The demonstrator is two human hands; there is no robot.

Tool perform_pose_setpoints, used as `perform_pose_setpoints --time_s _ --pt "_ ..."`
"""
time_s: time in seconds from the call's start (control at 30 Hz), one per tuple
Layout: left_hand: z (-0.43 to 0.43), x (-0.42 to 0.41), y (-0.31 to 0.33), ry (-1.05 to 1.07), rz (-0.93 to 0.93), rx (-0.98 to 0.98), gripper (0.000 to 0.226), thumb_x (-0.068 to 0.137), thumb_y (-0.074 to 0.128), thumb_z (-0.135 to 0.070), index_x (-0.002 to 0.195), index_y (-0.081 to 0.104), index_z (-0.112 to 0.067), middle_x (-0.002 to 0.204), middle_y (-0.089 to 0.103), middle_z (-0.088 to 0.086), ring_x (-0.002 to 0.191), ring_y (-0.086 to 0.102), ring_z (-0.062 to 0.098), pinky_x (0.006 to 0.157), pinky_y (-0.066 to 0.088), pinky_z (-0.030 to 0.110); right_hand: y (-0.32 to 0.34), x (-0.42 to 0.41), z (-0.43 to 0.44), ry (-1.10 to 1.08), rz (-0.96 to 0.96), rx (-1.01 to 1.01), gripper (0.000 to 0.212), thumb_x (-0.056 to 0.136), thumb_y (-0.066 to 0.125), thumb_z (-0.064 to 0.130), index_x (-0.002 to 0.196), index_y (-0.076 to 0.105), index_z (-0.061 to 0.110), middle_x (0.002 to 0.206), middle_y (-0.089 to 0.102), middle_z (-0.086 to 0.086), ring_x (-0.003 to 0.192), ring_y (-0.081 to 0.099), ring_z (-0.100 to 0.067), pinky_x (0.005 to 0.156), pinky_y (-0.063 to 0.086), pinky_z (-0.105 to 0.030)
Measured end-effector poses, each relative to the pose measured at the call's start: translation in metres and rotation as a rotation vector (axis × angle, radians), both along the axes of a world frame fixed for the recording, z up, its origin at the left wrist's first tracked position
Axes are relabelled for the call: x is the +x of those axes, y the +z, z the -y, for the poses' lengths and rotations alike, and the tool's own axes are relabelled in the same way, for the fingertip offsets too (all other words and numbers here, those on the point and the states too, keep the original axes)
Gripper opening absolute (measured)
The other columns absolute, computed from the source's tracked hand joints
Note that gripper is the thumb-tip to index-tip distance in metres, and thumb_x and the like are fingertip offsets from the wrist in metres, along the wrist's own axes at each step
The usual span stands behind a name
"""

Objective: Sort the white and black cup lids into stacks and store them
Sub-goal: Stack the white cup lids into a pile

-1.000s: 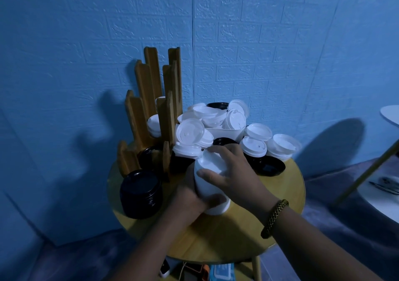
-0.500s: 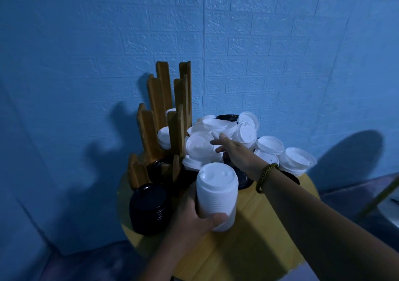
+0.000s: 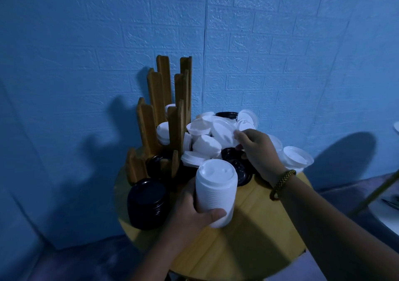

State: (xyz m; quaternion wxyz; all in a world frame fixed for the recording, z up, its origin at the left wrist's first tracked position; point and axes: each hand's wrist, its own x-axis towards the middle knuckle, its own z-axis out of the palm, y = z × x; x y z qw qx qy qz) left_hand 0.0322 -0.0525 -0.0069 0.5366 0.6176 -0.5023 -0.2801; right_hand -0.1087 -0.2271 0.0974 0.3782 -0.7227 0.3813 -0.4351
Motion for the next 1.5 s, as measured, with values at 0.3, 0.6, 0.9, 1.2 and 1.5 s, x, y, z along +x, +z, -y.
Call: perform_pose_setpoints --time_s 0.3,0.6,0.9,1.2,1.5 --pt "-0.003 -0.004 0.005 -0.005 -0.043 -0.020 0.088 0.052 0.087 -0.059 0.130 0.047 -0.056 0.123 0.062 -0.027 0.107 0.061 -0.009 0.078 0.049 0.014 -0.002 -0.058 -0.046 -0.102 0.191 0.188 0.016 0.095 0.060 0.010 0.109 0.061 0.018 0.093 0.063 -0.007 0.076 0.068 -0.013 0.068 0.063 -0.039" --pt "-0.003 -0.003 0.002 -0.008 -0.040 -0.001 0.091 0.050 0.088 -0.065 0.131 0.046 -0.057 0.124 0.062 -0.025 0.112 0.061 -0.004 0.087 0.053 0.026 -0.009 -0.056 -0.072 0.008 0.186 0.056 0.010 0.091 0.057 0.002 0.087 0.054 0.011 0.066 0.054 -0.006 0.058 0.049 -0.019 0.051 0.041 -0.034" --pt "0.001 0.003 -0.004 -0.042 0.011 -0.029 0.091 0.054 0.088 -0.066 0.134 0.046 -0.059 0.129 0.061 -0.022 0.114 0.061 -0.001 0.091 0.055 0.032 -0.068 -0.109 -0.060 -0.116 -0.383 -0.176 0.040 0.085 0.067 -0.004 0.086 0.053 0.033 0.090 0.062 0.010 0.084 0.060 -0.005 0.060 0.049 -0.022" --pt "-0.002 0.000 0.003 -0.058 0.006 -0.051 0.086 0.056 0.086 -0.061 0.132 0.047 -0.057 0.119 0.061 -0.037 0.109 0.060 -0.010 0.078 0.051 0.010 -0.061 -0.123 -0.054 -0.144 -0.769 -0.070 0.039 0.093 0.054 0.003 0.126 0.056 0.023 0.123 0.056 0.002 0.098 0.054 -0.012 0.076 0.043 -0.019" --pt "0.000 0.002 -0.003 -0.036 0.037 -0.021 0.094 0.054 0.086 -0.064 0.137 0.047 -0.049 0.122 0.064 -0.025 0.109 0.062 -0.005 0.085 0.053 0.025 -0.066 -0.074 -0.102 -0.176 -1.018 0.017 0.094 0.068 0.046 0.092 0.130 0.051 0.021 0.123 0.045 -0.001 0.113 0.046 -0.019 0.089 0.048 -0.034"
